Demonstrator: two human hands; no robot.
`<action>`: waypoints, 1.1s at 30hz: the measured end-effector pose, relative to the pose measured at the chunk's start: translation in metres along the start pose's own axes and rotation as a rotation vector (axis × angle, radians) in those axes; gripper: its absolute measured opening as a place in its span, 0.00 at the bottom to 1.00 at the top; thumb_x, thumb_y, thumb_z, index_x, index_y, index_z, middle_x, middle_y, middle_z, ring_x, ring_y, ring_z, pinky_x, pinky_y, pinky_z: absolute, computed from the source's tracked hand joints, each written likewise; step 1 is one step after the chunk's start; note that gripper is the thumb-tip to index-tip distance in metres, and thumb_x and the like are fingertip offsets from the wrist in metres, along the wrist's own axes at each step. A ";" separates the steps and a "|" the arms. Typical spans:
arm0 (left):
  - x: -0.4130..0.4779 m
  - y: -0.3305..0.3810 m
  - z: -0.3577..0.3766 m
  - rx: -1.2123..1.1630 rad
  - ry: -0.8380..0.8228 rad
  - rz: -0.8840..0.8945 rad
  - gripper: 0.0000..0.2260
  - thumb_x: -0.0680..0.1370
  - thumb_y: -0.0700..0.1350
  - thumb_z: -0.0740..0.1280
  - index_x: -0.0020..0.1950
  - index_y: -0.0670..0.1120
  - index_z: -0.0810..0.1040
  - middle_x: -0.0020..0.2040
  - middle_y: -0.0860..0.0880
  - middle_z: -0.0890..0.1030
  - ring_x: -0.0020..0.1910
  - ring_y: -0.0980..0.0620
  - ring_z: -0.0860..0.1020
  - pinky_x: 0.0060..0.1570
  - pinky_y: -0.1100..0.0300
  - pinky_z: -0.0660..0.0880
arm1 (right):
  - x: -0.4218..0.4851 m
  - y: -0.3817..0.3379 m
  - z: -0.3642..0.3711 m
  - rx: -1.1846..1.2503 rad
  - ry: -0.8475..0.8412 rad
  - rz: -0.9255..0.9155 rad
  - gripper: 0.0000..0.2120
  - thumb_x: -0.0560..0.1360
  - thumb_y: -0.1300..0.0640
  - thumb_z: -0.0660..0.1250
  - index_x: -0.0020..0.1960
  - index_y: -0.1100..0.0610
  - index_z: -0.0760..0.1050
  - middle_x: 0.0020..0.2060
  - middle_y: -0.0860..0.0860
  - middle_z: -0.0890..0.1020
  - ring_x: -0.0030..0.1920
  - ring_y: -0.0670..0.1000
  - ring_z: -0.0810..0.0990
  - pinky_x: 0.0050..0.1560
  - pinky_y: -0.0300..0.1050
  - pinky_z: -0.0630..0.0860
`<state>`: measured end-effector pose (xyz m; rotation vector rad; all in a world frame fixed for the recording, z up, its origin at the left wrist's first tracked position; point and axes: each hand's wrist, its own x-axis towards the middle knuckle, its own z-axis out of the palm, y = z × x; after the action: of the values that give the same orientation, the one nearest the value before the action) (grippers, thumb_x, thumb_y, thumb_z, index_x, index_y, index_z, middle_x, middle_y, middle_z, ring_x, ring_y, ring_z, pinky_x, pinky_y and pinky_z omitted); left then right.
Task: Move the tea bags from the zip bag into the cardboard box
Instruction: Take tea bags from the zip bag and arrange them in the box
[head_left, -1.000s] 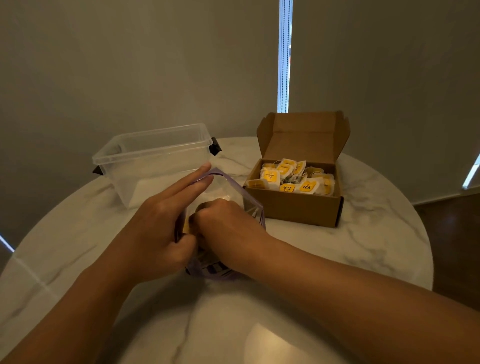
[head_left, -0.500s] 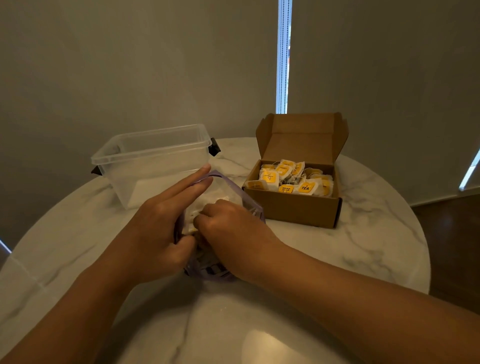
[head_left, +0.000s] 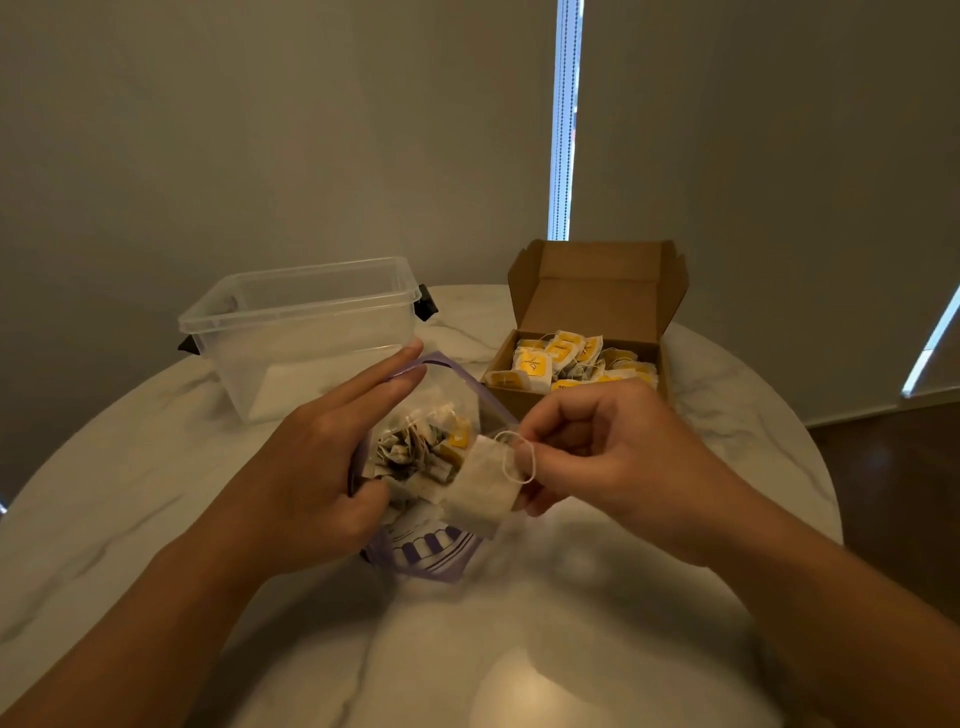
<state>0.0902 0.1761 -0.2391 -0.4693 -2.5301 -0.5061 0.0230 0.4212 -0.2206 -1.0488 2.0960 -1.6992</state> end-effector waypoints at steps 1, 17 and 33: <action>0.000 0.000 0.000 0.002 -0.001 0.005 0.37 0.67 0.38 0.66 0.77 0.44 0.66 0.79 0.53 0.62 0.64 0.51 0.55 0.47 0.82 0.65 | -0.001 -0.001 -0.008 0.013 0.011 -0.018 0.02 0.74 0.65 0.70 0.45 0.64 0.80 0.37 0.58 0.85 0.38 0.57 0.85 0.38 0.45 0.82; 0.000 -0.003 0.003 -0.001 0.010 0.047 0.37 0.64 0.35 0.65 0.75 0.43 0.68 0.78 0.54 0.64 0.64 0.62 0.57 0.42 0.83 0.66 | 0.061 0.028 -0.120 -0.397 0.487 0.084 0.01 0.75 0.64 0.70 0.44 0.60 0.80 0.35 0.56 0.84 0.35 0.52 0.85 0.36 0.45 0.82; -0.001 -0.004 0.005 0.001 -0.004 0.012 0.38 0.65 0.35 0.65 0.76 0.43 0.67 0.78 0.52 0.64 0.62 0.60 0.52 0.57 0.64 0.67 | 0.101 0.030 -0.093 -0.630 0.184 0.182 0.01 0.75 0.60 0.70 0.47 0.57 0.81 0.39 0.51 0.84 0.35 0.47 0.84 0.33 0.37 0.78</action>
<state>0.0876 0.1740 -0.2446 -0.4856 -2.5295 -0.5001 -0.1148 0.4260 -0.1967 -0.8221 2.8426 -1.1007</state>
